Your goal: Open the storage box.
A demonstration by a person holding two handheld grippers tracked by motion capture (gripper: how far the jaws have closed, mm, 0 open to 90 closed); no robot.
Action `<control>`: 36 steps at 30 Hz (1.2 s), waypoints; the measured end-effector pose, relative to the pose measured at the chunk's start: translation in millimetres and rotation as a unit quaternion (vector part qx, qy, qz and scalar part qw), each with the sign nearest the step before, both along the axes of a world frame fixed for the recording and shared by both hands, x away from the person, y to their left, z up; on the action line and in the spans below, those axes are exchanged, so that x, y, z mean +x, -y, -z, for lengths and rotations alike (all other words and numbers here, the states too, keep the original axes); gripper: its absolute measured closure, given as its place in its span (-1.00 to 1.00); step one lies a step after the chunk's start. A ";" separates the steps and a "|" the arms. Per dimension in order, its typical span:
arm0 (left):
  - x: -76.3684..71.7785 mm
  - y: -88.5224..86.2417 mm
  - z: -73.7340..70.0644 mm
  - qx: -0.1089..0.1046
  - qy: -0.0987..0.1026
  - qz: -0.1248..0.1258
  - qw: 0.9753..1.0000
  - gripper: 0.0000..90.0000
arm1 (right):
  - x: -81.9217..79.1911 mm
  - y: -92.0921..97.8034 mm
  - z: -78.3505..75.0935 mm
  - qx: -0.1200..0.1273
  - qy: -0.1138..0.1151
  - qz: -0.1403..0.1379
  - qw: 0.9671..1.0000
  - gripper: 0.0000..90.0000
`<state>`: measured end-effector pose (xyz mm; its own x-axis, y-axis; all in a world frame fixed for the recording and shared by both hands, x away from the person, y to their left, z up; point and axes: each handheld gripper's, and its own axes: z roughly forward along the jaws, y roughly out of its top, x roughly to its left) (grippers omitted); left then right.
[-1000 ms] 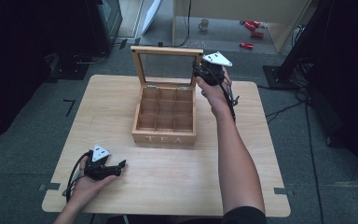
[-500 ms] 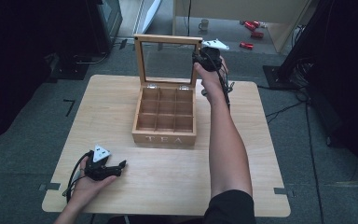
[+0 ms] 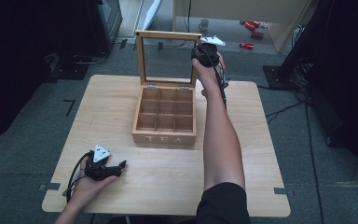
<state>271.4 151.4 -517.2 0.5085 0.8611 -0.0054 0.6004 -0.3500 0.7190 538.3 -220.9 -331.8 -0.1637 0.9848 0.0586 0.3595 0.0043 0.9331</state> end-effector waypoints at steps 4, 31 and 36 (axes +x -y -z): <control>0.0 0.0 0.0 0.000 0.000 0.000 1.000 -0.53 | 3.3 -1.5 3.2 -0.005 0.000 0.008 1.000 0.65; 0.0 0.3 0.1 -0.001 0.000 -0.001 1.000 -0.52 | 16.1 -10.3 39.9 -0.021 -0.037 -0.001 0.999 0.39; -0.1 0.6 0.1 0.002 0.001 0.000 1.000 -0.52 | 3.2 -9.8 40.2 -0.007 -0.038 -0.021 0.999 0.01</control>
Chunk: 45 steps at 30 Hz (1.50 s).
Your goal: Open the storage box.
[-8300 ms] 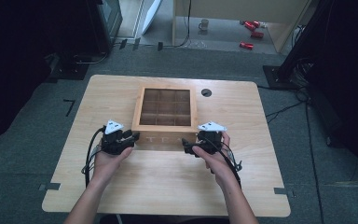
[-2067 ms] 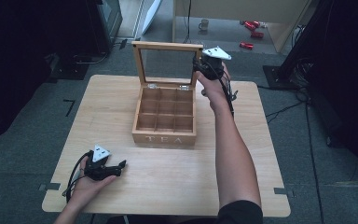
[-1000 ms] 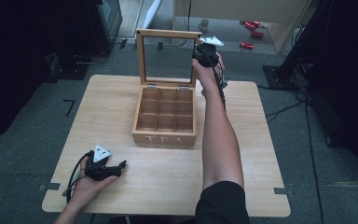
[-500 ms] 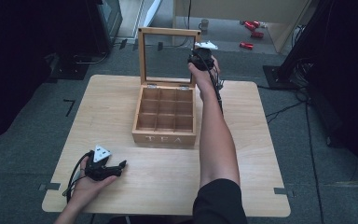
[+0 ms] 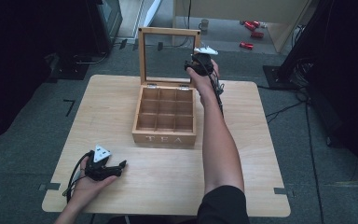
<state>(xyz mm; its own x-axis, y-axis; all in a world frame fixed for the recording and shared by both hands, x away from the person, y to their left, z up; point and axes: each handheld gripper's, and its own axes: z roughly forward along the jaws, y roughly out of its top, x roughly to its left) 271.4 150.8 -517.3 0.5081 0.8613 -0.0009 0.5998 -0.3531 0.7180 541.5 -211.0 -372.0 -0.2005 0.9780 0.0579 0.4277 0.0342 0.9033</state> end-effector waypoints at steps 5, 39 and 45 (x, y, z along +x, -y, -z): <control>-0.1 0.3 0.1 0.001 0.001 0.000 1.000 -0.52 | -15.1 4.5 1.6 0.009 -0.014 -0.020 1.000 -0.28; -0.3 2.0 0.2 0.006 0.001 -0.003 1.000 -0.52 | -182.8 79.9 58.8 0.017 -0.050 -0.083 0.995 -0.67; -0.2 2.1 0.2 0.006 0.002 -0.004 1.000 -0.52 | -210.8 89.8 64.6 0.017 -0.046 -0.085 0.995 -0.68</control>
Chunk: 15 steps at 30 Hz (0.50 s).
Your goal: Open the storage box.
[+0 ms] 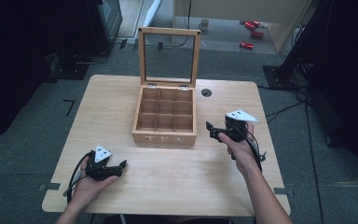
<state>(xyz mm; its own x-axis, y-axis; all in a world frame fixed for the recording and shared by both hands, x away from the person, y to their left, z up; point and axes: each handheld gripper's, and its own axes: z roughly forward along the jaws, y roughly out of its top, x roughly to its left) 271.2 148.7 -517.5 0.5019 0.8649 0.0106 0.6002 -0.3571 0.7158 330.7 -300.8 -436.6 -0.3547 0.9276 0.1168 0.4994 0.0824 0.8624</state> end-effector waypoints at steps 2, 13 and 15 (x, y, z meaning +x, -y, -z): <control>0.0 0.0 0.0 0.000 0.000 0.000 1.000 -0.52 | -8.5 4.5 2.7 0.005 -0.003 0.003 1.000 -0.69; 0.0 0.2 0.0 0.000 0.000 -0.001 1.000 -0.52 | -54.4 32.4 36.4 -0.034 -0.025 0.046 0.998 -0.72; 0.0 0.3 0.0 0.000 0.000 -0.001 1.000 -0.52 | -63.2 38.8 43.8 -0.041 -0.037 0.060 0.997 -0.84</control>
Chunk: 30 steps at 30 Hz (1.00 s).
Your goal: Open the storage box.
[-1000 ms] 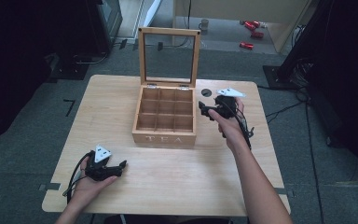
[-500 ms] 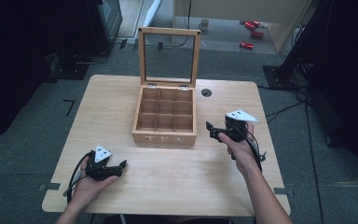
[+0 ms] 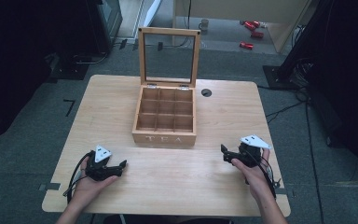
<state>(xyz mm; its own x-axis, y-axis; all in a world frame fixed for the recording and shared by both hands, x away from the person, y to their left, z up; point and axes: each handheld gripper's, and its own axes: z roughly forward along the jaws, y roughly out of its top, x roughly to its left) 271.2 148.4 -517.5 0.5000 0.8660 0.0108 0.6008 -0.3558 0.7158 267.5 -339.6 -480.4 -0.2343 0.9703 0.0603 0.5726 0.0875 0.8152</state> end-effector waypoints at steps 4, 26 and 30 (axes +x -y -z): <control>0.1 0.2 0.0 0.000 0.000 0.000 1.000 -0.52 | -9.6 7.8 9.2 -0.011 -0.016 0.006 1.000 -0.95; 1.1 5.0 0.3 0.004 -0.005 -0.003 1.000 -0.67 | -46.5 45.3 45.5 -0.034 -0.075 0.082 0.993 -0.99; 1.0 5.3 0.3 0.005 -0.005 -0.004 1.000 -0.68 | -47.9 45.5 45.7 -0.030 -0.078 0.081 0.993 -1.00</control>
<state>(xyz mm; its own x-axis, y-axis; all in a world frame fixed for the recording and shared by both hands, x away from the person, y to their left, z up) 272.2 143.1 -517.8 0.4936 0.8696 0.0134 0.6111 -0.3578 0.7061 219.6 -385.1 -526.2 -0.0667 0.9975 0.0250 0.7024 0.0292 0.7112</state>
